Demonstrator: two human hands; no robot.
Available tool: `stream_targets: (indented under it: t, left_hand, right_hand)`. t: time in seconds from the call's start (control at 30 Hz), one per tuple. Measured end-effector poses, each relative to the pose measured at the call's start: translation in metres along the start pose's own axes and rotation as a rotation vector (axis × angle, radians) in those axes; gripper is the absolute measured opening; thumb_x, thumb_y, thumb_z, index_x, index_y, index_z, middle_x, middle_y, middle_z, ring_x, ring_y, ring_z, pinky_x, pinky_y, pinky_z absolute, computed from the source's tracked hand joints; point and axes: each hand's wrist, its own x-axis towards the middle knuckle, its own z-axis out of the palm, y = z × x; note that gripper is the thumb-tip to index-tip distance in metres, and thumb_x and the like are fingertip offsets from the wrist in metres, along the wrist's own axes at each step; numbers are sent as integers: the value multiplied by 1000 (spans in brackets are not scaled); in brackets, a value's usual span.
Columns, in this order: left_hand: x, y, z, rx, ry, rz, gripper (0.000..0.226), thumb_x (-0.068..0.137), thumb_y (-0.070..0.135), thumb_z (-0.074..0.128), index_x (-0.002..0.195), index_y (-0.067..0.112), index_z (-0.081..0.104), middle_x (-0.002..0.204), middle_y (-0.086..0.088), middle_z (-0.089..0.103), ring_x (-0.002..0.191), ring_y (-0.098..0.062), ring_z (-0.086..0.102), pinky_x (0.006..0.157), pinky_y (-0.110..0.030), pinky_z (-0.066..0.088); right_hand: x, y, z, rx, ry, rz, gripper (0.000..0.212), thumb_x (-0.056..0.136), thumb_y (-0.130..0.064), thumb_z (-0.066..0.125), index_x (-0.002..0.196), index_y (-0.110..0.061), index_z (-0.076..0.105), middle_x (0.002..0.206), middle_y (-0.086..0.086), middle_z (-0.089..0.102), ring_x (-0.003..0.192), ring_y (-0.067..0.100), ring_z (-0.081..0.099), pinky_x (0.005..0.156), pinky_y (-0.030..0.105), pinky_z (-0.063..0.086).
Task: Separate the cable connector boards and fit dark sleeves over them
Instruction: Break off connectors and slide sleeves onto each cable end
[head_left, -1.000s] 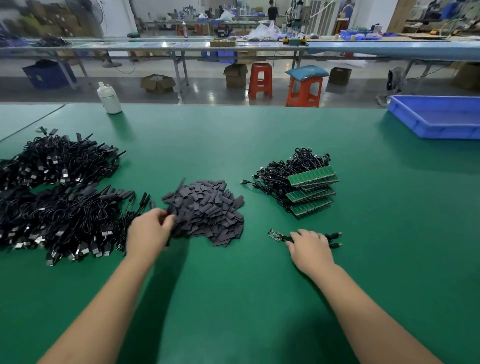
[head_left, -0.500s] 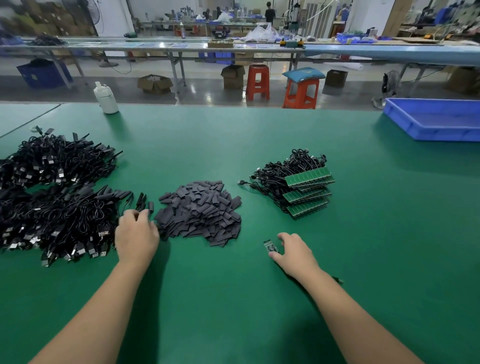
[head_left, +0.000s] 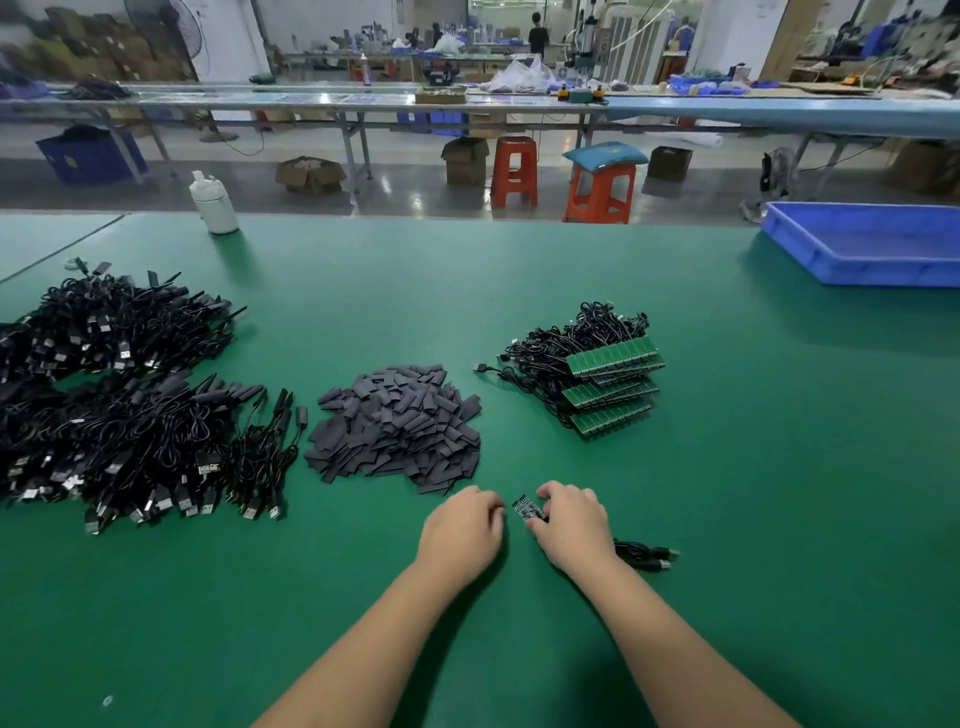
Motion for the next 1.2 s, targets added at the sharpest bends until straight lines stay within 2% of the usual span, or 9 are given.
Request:
stream_targets:
  t: [0.07, 0.13, 0.23, 0.3, 0.43, 0.6, 0.77, 1.03, 1.2]
  left_hand:
    - [0, 3, 4, -90, -32, -37, 28, 97, 35, 46, 110, 26, 69, 105, 2, 63, 99, -21, 61, 84, -33, 50]
    - [0, 6, 3, -229, -35, -86, 25, 95, 37, 53, 107, 23, 71, 102, 3, 69, 96, -18, 63, 86, -32, 50]
    - [2, 12, -3, -495, -30, -192, 20, 91, 34, 63, 94, 17, 73, 83, -1, 73, 76, -15, 64, 73, -27, 49]
    - [4, 15, -8, -692, -20, -263, 16, 90, 27, 67, 85, 13, 71, 68, -5, 72, 59, -14, 63, 62, -27, 48]
    - [5, 21, -14, -814, 26, -304, 10, 91, 16, 66, 84, 10, 71, 68, -5, 73, 53, -10, 64, 47, -17, 41]
    - [6, 29, -16, -725, 84, -285, 9, 83, 18, 69, 74, 18, 66, 66, 0, 69, 55, -13, 65, 55, -23, 46]
    - [5, 33, -20, -691, 119, -284, 12, 77, 20, 70, 72, 16, 61, 55, 7, 62, 51, -11, 65, 46, -16, 44]
    - [-1, 36, -20, -699, 145, -274, 11, 78, 16, 67, 72, 12, 60, 59, -5, 68, 45, -8, 60, 44, -14, 41]
    - [-4, 35, -17, -728, 161, -269, 11, 79, 16, 67, 72, 12, 60, 63, -7, 69, 50, -11, 64, 45, -16, 43]
  right_hand:
    - [0, -3, 0, 76, -30, 33, 35, 91, -34, 65, 124, -26, 60, 117, -2, 64, 117, 23, 51, 99, 34, 44]
    - [0, -5, -2, 254, -77, 38, 20, 88, -26, 68, 109, -28, 67, 96, -6, 68, 100, 20, 60, 86, 30, 50]
    - [1, -7, -7, 452, -93, -25, 2, 87, -25, 70, 87, -27, 71, 63, -11, 59, 69, 15, 56, 64, 25, 44]
    - [-1, -9, -10, 503, -71, -40, 9, 87, -28, 71, 94, -23, 75, 69, -12, 66, 68, 10, 57, 66, 24, 45]
    - [-2, -10, -16, 550, 31, 26, 25, 87, -29, 73, 109, -17, 75, 100, -2, 76, 93, 15, 68, 84, 27, 52]
    - [-8, -13, -21, 500, 78, -28, 15, 90, -29, 66, 98, -24, 78, 89, -6, 76, 85, 16, 69, 78, 32, 55]
    - [-9, -15, -25, 531, 100, -42, 18, 90, -25, 67, 104, -21, 78, 98, -6, 77, 91, 12, 70, 82, 30, 55]
    - [-13, -17, -21, 454, 170, -58, 17, 92, -25, 65, 102, -20, 78, 96, 2, 77, 91, 25, 70, 81, 36, 55]
    - [-14, -17, -15, 401, 216, -73, 21, 94, -26, 63, 108, -18, 76, 101, 5, 76, 96, 28, 68, 83, 37, 54]
